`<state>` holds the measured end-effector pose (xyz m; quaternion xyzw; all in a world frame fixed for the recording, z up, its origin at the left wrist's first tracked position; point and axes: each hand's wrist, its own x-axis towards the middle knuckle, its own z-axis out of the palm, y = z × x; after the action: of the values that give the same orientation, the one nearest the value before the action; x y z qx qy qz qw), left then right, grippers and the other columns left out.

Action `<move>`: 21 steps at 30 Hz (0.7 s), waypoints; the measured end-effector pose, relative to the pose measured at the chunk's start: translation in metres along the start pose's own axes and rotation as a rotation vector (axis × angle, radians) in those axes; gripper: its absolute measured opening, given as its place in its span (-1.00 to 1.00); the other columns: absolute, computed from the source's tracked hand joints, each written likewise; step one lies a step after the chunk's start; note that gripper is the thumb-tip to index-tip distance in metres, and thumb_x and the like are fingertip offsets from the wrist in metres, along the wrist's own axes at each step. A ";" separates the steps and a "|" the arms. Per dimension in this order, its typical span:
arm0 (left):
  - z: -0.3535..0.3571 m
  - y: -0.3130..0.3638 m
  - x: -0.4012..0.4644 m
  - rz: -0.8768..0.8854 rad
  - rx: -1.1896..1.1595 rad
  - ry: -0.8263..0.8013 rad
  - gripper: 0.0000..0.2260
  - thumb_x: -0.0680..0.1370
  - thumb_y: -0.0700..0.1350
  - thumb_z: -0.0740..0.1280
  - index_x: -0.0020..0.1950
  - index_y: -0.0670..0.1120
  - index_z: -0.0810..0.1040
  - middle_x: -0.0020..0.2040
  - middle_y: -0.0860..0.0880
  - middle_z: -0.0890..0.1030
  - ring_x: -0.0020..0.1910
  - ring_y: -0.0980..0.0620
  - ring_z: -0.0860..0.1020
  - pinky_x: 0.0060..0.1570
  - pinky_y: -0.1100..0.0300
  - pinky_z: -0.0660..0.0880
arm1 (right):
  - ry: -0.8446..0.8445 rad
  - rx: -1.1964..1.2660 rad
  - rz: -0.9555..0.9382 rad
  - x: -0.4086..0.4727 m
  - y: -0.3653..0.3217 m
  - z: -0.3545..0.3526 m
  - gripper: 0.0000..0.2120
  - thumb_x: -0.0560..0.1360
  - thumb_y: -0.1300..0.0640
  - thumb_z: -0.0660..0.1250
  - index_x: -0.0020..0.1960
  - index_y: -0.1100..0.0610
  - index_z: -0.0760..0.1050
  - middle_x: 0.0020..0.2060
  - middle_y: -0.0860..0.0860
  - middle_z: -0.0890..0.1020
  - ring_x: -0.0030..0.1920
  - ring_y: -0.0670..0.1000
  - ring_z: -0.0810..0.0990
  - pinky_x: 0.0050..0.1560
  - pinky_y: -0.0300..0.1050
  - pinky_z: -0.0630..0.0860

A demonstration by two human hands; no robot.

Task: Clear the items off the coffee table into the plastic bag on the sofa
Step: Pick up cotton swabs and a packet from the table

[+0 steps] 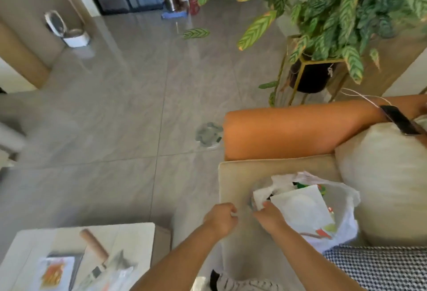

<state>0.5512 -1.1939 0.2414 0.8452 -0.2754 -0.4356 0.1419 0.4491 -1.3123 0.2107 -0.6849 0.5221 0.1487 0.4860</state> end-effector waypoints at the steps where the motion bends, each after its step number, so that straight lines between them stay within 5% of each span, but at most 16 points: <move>1: -0.002 -0.015 -0.007 -0.025 -0.014 0.013 -0.67 0.55 0.01 0.24 0.32 0.03 0.47 0.27 -0.02 0.53 0.19 -0.01 0.53 0.20 0.21 0.45 | 0.005 -0.052 -0.011 -0.004 -0.005 0.008 -0.59 0.56 0.12 0.23 0.37 0.21 0.30 0.17 0.14 0.51 -0.06 0.05 0.47 -0.28 -0.19 0.41; 5: -0.007 -0.077 -0.036 -0.086 -0.066 0.071 -0.68 0.56 0.00 0.24 0.29 0.00 0.48 0.24 -0.07 0.55 0.20 -0.04 0.53 0.20 0.21 0.45 | 0.018 -0.373 -0.147 -0.027 -0.030 0.051 -0.64 0.57 0.15 0.14 0.34 0.21 0.35 0.28 0.17 0.49 0.27 0.13 0.48 0.24 -0.11 0.38; 7: -0.010 -0.109 -0.055 -0.117 -0.101 0.112 -0.69 0.56 0.00 0.24 0.28 -0.01 0.48 0.25 -0.08 0.55 0.21 -0.05 0.53 0.21 0.20 0.45 | -0.014 -0.457 -0.212 -0.045 -0.047 0.081 -0.88 0.56 0.16 0.16 0.01 0.11 0.46 0.26 0.20 0.50 0.24 0.13 0.50 0.11 -0.15 0.39; 9: -0.014 -0.144 -0.078 -0.150 -0.116 0.152 -0.70 0.57 -0.01 0.22 0.29 0.00 0.48 0.28 -0.06 0.53 0.25 -0.05 0.51 0.20 0.23 0.43 | -0.073 -0.512 -0.314 -0.064 -0.060 0.117 -0.82 0.55 0.17 0.18 -0.23 0.03 0.35 0.19 0.20 0.55 0.20 0.12 0.52 -0.01 -0.15 0.37; 12: -0.014 -0.204 -0.123 -0.213 -0.129 0.215 -0.69 0.56 -0.03 0.18 0.29 0.02 0.49 0.30 -0.04 0.52 0.28 -0.05 0.48 0.25 0.17 0.42 | -0.151 -0.618 -0.398 -0.099 -0.074 0.179 -0.78 0.52 0.03 0.18 -0.05 0.14 0.52 0.03 0.14 0.60 0.13 0.10 0.55 0.01 -0.14 0.37; 15: -0.008 -0.264 -0.172 -0.266 -0.196 0.280 -0.73 0.57 -0.06 0.19 0.23 -0.03 0.53 0.24 -0.07 0.55 0.23 -0.06 0.51 0.17 0.16 0.45 | -0.257 -0.694 -0.506 -0.141 -0.081 0.240 -0.62 0.24 -0.24 -0.03 -0.37 0.07 0.29 -0.38 -0.02 0.41 -0.13 0.02 0.44 -0.19 -0.16 0.21; 18: 0.001 -0.320 -0.220 -0.335 -0.294 0.373 -0.71 0.58 -0.01 0.22 0.26 -0.05 0.51 0.27 -0.06 0.54 0.24 -0.03 0.50 0.22 0.17 0.43 | -0.298 -0.734 -0.575 -0.177 -0.084 0.296 -0.75 0.50 -0.01 0.19 -0.07 0.13 0.55 -0.04 0.07 0.62 0.07 0.07 0.54 -0.01 -0.18 0.35; 21: 0.018 -0.367 -0.263 -0.417 -0.376 0.425 -0.69 0.59 0.04 0.21 0.28 -0.04 0.50 0.28 -0.03 0.53 0.25 0.00 0.50 0.26 0.18 0.42 | -0.380 -0.816 -0.645 -0.205 -0.079 0.346 -0.83 0.48 0.06 0.20 -0.15 0.11 0.51 -0.14 0.07 0.60 -0.01 0.12 0.52 0.00 -0.15 0.41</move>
<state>0.5389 -0.7420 0.2285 0.9140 0.0238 -0.3128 0.2574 0.5379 -0.9129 0.2300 -0.9039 0.0891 0.3038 0.2876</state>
